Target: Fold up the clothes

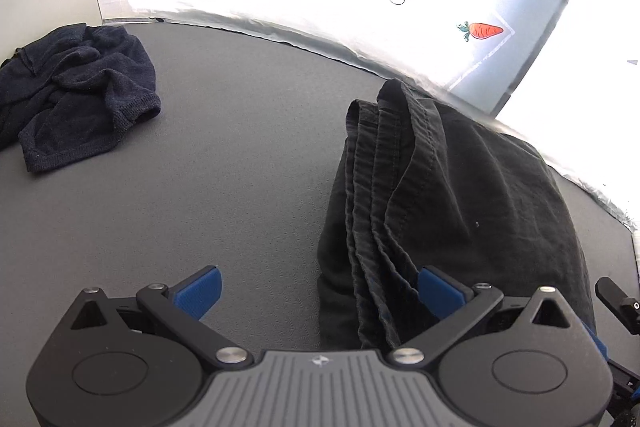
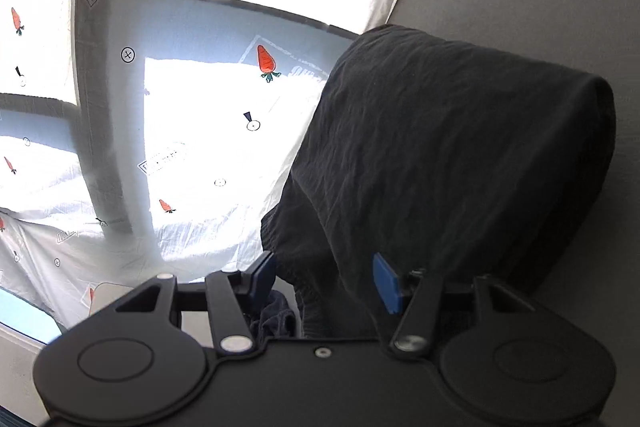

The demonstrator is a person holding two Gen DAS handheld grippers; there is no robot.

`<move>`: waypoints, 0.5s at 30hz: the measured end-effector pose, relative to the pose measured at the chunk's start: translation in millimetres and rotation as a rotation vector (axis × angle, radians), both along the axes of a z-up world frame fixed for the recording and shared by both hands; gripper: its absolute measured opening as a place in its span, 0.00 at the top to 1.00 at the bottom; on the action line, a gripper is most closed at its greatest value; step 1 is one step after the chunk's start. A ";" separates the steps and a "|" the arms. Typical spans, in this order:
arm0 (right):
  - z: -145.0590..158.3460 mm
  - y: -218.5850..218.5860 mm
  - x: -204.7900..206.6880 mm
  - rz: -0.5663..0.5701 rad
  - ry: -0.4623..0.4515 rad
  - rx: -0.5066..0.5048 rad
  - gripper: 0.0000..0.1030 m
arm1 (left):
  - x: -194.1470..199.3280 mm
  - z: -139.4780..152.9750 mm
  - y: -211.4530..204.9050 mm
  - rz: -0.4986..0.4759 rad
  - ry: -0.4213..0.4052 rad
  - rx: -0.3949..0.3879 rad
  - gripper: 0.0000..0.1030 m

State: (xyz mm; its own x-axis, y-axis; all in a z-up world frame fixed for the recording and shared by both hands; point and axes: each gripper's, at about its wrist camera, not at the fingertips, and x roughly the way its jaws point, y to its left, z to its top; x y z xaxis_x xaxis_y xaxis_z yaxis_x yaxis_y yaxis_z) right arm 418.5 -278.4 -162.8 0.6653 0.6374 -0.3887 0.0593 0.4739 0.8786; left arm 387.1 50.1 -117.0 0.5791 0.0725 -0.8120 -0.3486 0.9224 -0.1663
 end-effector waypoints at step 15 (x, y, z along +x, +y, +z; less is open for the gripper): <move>-23.6 -7.0 45.5 0.095 -0.163 -0.704 0.37 | 63.1 -28.3 -28.6 -0.068 0.069 0.188 0.00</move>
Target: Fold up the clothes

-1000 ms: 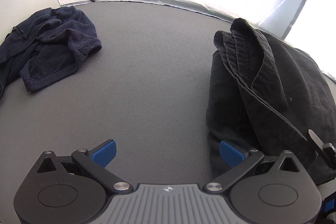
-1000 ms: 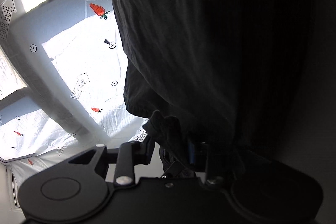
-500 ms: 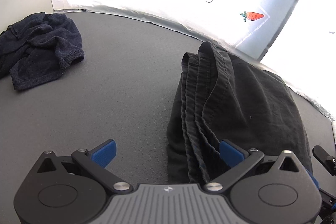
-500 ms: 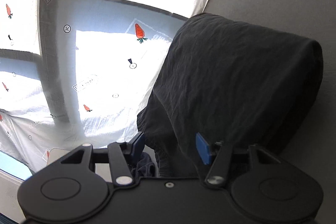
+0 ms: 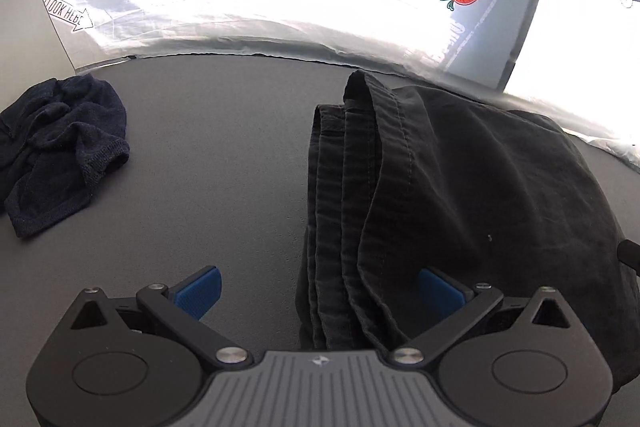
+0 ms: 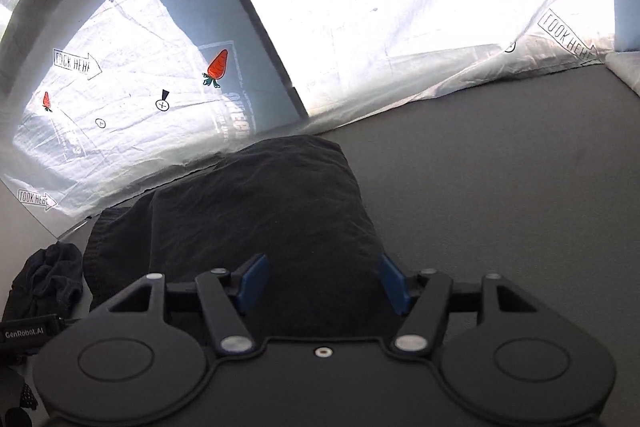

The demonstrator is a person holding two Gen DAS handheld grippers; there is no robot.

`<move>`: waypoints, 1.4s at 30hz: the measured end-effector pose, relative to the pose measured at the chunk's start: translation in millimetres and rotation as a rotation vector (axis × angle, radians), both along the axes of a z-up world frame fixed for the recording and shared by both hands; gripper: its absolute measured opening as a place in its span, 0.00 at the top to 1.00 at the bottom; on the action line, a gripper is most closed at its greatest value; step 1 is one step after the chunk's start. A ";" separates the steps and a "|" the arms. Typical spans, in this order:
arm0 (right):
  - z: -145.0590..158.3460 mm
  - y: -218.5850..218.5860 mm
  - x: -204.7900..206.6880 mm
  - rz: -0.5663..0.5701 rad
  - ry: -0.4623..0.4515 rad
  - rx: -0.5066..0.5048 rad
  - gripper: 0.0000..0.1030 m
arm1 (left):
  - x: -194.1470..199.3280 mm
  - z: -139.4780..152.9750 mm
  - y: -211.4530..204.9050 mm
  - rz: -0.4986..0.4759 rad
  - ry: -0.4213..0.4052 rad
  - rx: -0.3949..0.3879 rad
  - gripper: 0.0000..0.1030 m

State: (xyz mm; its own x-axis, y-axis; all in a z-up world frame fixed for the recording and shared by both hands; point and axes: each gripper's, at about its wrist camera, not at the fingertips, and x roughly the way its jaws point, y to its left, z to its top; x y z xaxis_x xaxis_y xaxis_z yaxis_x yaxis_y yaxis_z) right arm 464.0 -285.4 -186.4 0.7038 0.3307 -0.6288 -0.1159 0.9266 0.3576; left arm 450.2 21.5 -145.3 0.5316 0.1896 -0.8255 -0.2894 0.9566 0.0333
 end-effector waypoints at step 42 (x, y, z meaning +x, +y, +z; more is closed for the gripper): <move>100.0 12.7 -83.4 -0.100 -0.180 -0.172 0.87 | -46.7 59.2 23.3 -0.301 -0.386 -0.552 0.74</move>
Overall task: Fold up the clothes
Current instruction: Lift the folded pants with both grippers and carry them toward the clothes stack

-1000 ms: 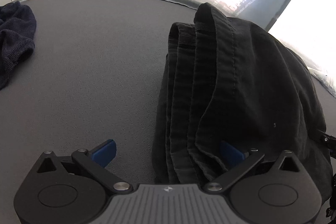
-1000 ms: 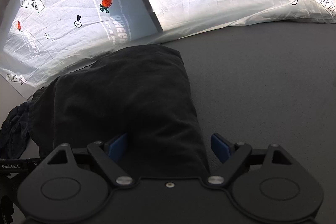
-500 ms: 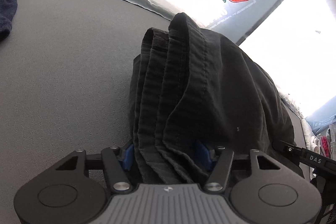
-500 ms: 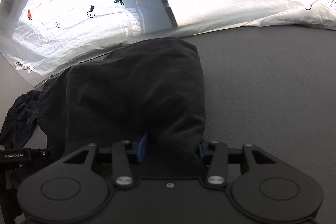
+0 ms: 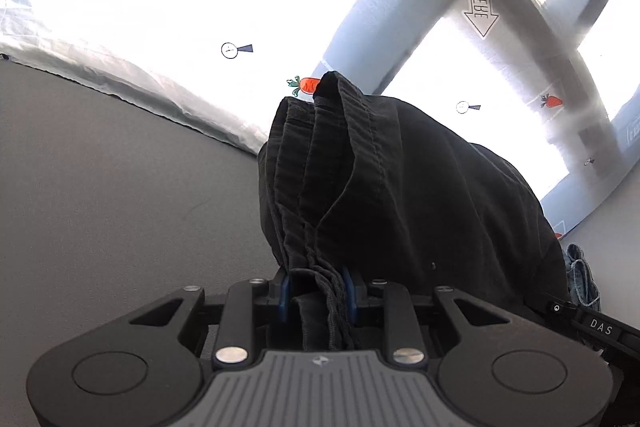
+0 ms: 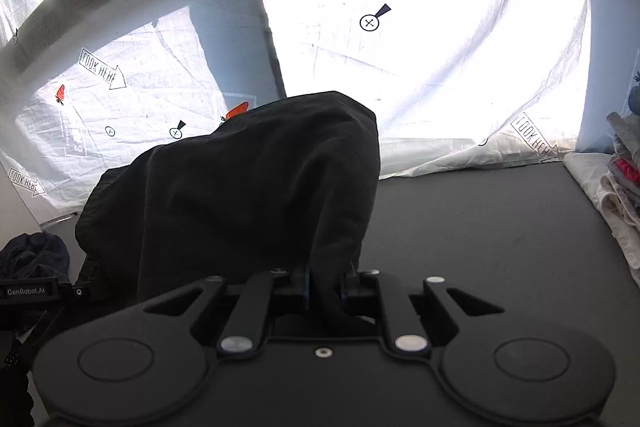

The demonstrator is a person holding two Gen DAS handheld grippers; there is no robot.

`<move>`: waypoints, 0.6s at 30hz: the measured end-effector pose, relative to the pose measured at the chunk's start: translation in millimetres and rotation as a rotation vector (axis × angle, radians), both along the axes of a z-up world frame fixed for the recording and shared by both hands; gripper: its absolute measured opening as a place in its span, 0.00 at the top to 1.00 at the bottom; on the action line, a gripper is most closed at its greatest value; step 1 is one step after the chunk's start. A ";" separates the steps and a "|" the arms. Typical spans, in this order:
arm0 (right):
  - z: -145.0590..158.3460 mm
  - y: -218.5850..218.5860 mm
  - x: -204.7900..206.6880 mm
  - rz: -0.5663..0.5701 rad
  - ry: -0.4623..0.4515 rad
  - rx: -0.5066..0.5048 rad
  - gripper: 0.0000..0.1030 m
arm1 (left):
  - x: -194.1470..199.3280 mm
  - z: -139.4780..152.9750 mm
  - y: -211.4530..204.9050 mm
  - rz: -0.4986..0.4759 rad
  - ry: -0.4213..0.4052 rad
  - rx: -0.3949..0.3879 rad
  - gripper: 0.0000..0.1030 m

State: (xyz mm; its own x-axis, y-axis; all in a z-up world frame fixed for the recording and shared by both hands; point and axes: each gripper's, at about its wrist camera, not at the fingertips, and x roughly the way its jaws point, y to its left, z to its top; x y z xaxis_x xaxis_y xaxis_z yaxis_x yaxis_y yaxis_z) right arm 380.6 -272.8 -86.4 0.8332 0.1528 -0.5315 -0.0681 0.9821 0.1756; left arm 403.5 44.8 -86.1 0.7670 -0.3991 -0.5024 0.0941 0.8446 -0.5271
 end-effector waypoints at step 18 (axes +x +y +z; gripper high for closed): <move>119.4 -201.1 -155.9 -0.256 -0.456 0.062 0.87 | -72.5 140.3 -231.4 -0.217 -0.399 -0.080 0.74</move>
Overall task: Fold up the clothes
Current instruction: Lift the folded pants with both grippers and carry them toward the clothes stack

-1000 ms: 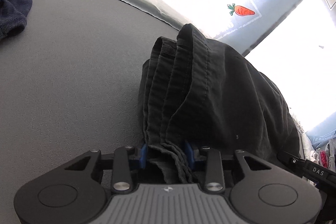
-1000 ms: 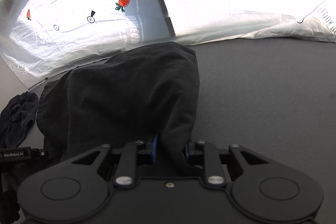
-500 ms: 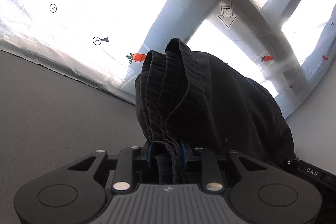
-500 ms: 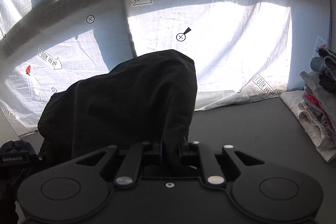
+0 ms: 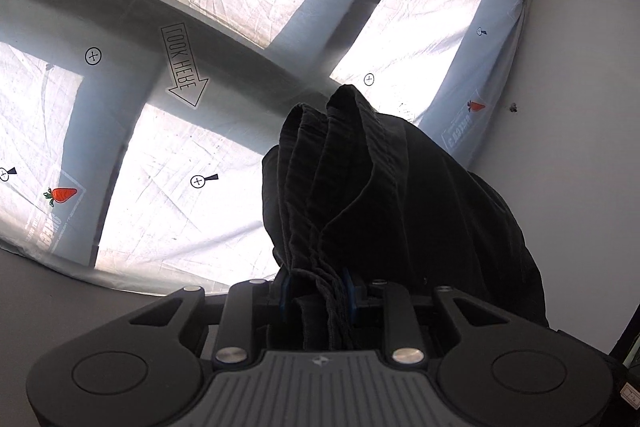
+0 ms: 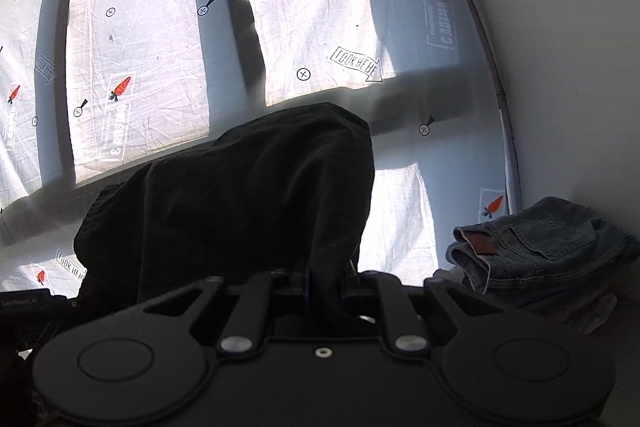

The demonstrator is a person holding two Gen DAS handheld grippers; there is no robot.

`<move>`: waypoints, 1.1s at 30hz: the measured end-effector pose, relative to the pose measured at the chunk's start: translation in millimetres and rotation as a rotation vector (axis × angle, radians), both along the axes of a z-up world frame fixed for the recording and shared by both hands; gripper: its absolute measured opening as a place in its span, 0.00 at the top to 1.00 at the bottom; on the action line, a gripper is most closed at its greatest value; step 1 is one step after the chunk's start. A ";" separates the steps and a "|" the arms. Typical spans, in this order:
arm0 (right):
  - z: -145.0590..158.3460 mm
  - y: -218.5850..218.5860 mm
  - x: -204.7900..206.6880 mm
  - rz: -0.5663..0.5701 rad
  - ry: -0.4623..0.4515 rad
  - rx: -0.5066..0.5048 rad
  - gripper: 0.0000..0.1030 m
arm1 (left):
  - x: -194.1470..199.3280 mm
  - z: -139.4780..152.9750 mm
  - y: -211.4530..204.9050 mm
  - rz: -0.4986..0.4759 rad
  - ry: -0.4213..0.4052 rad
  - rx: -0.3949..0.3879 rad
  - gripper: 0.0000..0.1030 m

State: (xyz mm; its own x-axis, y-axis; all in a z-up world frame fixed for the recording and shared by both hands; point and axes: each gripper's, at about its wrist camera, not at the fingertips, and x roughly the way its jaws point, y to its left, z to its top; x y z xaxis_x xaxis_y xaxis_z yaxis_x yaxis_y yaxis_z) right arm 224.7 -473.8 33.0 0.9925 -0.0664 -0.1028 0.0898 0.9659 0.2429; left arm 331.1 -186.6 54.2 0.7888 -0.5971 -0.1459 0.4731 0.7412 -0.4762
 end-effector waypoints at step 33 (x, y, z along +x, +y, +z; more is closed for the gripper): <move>12.2 -382.1 150.4 -0.057 0.070 -0.361 0.80 | 136.1 -41.5 -410.4 0.031 0.165 0.110 0.73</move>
